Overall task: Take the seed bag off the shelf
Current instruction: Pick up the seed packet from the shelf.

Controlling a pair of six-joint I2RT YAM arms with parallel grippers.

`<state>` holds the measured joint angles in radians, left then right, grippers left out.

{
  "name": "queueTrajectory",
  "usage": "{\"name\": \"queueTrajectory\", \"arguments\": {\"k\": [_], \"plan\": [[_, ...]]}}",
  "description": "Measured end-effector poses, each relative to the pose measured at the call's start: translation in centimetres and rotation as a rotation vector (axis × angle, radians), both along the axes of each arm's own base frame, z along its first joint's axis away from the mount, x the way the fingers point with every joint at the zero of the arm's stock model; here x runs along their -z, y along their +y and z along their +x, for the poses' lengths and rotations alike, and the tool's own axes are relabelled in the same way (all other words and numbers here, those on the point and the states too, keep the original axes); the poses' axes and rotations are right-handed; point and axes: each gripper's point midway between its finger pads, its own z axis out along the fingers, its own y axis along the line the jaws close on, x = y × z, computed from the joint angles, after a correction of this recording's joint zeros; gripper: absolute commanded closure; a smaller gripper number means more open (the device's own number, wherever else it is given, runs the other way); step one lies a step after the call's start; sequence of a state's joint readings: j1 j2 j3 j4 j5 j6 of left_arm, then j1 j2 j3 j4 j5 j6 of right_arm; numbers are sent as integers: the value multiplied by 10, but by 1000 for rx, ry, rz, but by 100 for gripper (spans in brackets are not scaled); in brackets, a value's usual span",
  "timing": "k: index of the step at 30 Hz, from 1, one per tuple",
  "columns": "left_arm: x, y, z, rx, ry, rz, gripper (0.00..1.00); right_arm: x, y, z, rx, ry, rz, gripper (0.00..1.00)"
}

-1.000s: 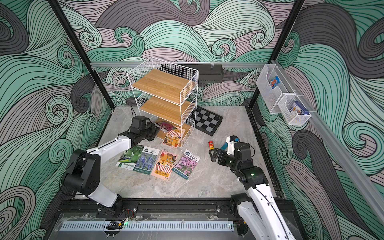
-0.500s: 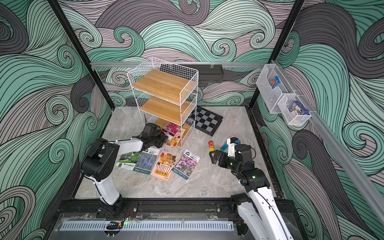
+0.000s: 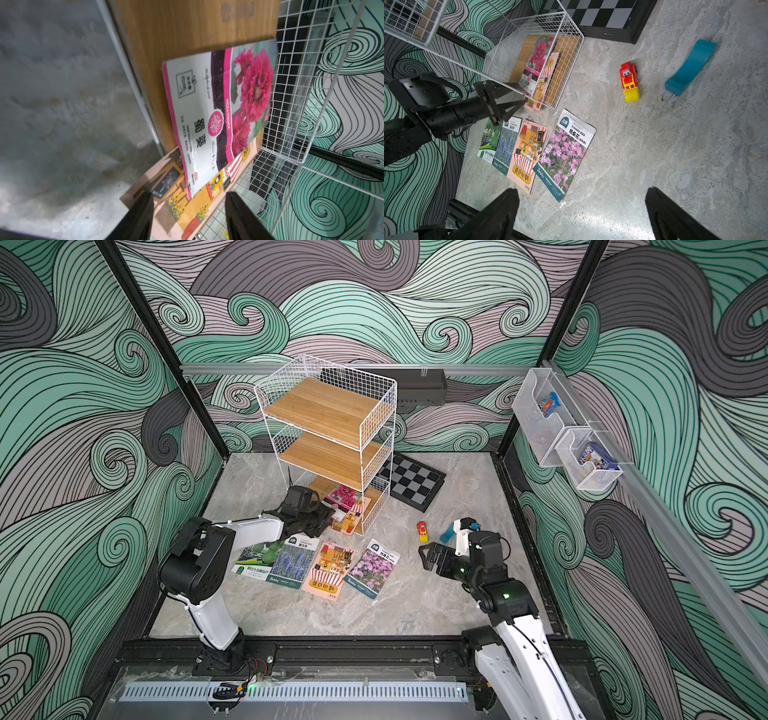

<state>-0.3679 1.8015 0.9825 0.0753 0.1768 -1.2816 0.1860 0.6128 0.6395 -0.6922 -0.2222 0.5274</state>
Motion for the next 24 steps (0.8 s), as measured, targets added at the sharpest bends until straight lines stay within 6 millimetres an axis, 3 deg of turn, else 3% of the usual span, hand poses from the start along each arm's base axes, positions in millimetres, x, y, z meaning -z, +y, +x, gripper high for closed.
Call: {"name": "queueTrajectory", "arguments": {"k": [10,16,24], "plan": [[-25,7,26,36,-50,52,32,2,0,-2,0,9,-3,1],[5,1,37,65,1,66,29,2,-1,-2,-1,3,-7,1],[1,3,43,85,5,86,22,1,-1,-3,0,-7,-5,1]]}}
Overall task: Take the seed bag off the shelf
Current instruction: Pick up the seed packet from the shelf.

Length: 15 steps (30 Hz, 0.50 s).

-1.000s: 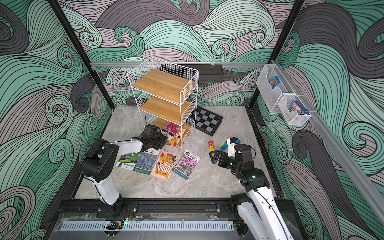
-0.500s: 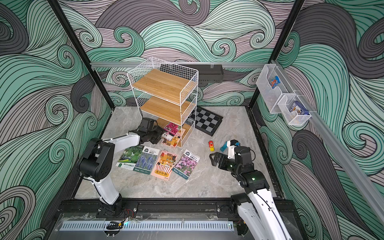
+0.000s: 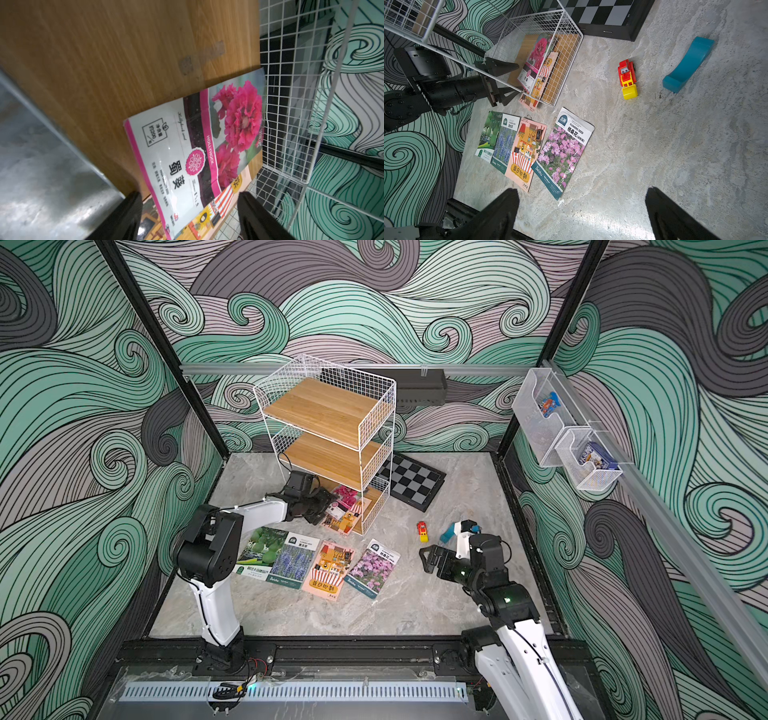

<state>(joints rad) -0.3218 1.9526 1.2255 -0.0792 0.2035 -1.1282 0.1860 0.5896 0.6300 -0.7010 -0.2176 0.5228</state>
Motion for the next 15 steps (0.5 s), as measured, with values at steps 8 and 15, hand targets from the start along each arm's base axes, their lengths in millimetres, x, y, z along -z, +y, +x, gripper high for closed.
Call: {"name": "queueTrajectory", "arguments": {"k": [8,15], "plan": [[13,4,2,49,106,75,45,0,0,0,-1,-2,1,1],[28,12,-12,74,175,131,83,-1,0,0,-4,-7,-3,1]]}}
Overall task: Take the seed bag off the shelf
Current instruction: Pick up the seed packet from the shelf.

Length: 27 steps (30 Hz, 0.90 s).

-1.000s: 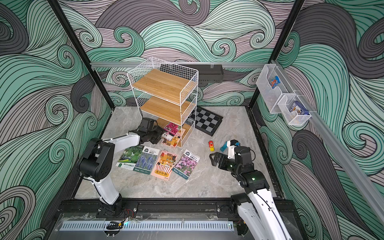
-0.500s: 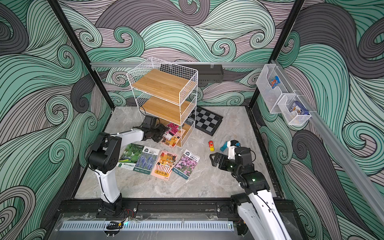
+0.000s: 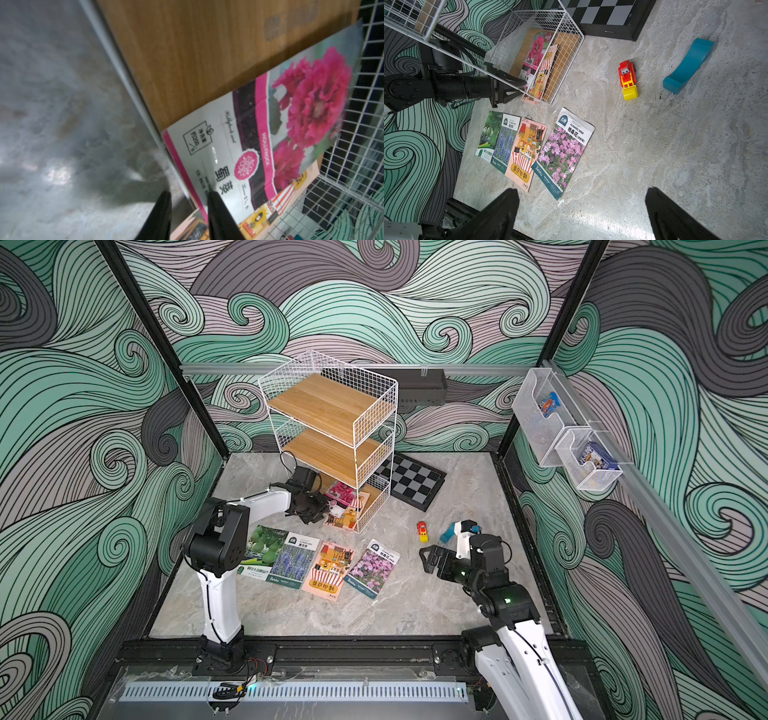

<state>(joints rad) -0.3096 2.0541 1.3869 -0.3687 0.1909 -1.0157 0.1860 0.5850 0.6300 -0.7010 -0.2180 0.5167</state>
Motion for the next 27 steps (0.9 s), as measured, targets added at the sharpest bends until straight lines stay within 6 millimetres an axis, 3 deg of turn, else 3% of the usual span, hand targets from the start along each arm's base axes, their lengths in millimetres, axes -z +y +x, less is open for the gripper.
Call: {"name": "queueTrajectory", "arguments": {"k": [7,18,22,27], "plan": [[-2,1,0,1,-24,-4,100,0,0,0,-4,-1,-4,1],[-9,12,-18,-21,-73,3,100,-1,1,-1,-10,-4,-1,1],[-31,18,-25,-47,-120,0,100,-1,2,-1,-17,-5,6,1],[-84,22,-20,-82,-247,-26,100,-3,3,-1,-21,-7,10,1]]}}
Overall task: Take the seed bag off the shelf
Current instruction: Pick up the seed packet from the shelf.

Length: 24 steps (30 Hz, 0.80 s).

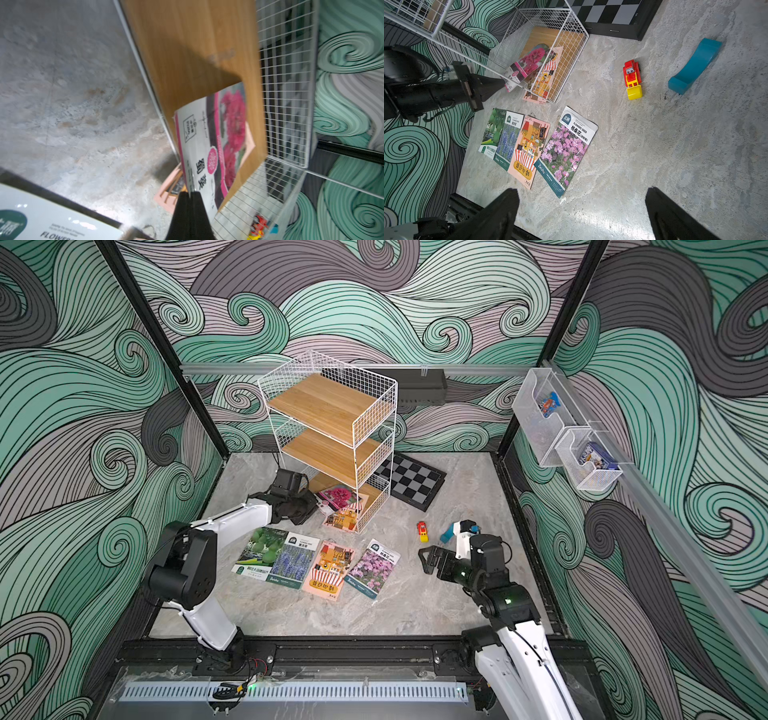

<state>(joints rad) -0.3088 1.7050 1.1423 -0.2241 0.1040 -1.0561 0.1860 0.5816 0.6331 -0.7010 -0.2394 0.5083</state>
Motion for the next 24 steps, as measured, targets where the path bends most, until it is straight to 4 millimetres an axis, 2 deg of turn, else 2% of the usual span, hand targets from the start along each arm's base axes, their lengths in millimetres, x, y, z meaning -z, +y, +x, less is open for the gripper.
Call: {"name": "queueTrajectory", "arguments": {"k": [2,5,13,16,24], "plan": [[-21,1,1,-12,-48,-14,100,-1,0,0,-1,-1,2,1],[-39,3,2,-25,-93,-34,100,-2,1,0,-5,-1,4,1],[-36,13,-13,-56,-92,-48,100,-2,1,0,-5,0,6,1],[-44,23,-20,-79,-109,-56,100,-2,1,0,-5,0,5,1],[-101,61,-21,-163,-260,-54,100,2,3,1,-13,24,8,1]]}}
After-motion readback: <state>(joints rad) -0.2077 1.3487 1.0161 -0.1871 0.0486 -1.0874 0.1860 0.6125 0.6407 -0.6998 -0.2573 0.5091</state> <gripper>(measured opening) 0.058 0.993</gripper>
